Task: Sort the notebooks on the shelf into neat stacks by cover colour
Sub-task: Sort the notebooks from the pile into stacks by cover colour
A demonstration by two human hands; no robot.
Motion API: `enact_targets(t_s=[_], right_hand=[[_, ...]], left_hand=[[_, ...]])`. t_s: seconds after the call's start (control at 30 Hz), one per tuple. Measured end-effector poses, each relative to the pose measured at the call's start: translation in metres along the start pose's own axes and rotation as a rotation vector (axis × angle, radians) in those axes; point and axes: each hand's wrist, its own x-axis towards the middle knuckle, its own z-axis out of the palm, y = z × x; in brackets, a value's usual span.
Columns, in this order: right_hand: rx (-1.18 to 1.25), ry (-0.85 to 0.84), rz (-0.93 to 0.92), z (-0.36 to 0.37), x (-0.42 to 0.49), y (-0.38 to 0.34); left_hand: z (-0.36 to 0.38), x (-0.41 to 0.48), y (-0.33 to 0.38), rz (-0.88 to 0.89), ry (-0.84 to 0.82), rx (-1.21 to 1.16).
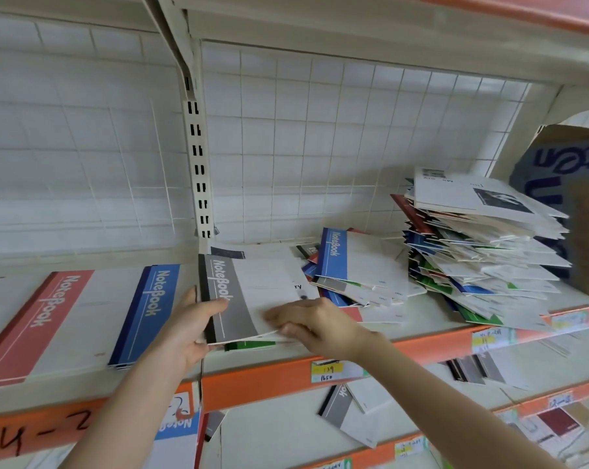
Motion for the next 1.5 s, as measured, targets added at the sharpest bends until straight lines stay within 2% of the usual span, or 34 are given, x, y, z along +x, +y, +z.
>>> enact_targets(t_s=[0.1,0.17,0.23,0.3,0.37,0.53,0.77,1.03,1.1,1.2,1.27,1.33,1.37,1.43,1.5], right_hand=[[0.04,0.099,0.259,-0.017,0.001,0.013],[-0.114,0.163,0.604,-0.032,-0.003,0.042],[-0.244,0.087,0.869,-0.043,-0.009,0.072],[-0.311,-0.064,0.974,-0.048,-0.013,0.093],[-0.281,-0.101,1.015,-0.052,-0.015,0.094],[-0.451,-0.129,0.979,-0.054,-0.01,0.087],[-0.434,-0.102,0.966,-0.058,-0.01,0.092],[-0.604,-0.044,0.761,-0.053,-0.014,0.084],[-0.482,0.012,0.614,-0.049,-0.009,0.068],[-0.361,0.126,0.196,-0.03,-0.005,0.035],[-0.337,0.122,-0.002,-0.012,0.002,0.014],[-0.197,0.082,-0.103,-0.002,0.009,-0.003],[-0.096,0.04,-0.093,-0.003,0.012,-0.009],[0.074,-0.021,0.059,-0.012,0.016,-0.008],[0.02,0.044,0.295,-0.024,0.014,0.01]], left_hand=[[0.0,-0.001,0.001,0.002,0.003,0.025],[0.0,-0.001,0.001,0.002,0.003,0.035],[0.0,-0.001,0.001,0.001,0.011,0.032],[0.001,-0.001,0.001,-0.003,0.019,0.022],[0.002,-0.001,0.002,-0.011,0.029,0.013],[0.002,-0.001,0.002,-0.008,0.029,-0.002],[0.001,-0.002,0.002,-0.005,0.014,-0.009],[0.002,0.0,0.002,-0.012,0.021,-0.032],[0.003,0.0,0.002,-0.006,0.024,-0.038],[0.006,0.0,0.0,0.004,0.016,-0.064],[0.006,0.0,0.0,0.006,0.009,-0.091],[0.006,0.001,-0.001,0.011,0.008,-0.098],[0.005,0.002,-0.002,0.011,0.014,-0.095],[0.004,0.004,-0.002,0.014,0.026,-0.085],[0.003,0.004,-0.002,0.024,0.021,-0.072]])
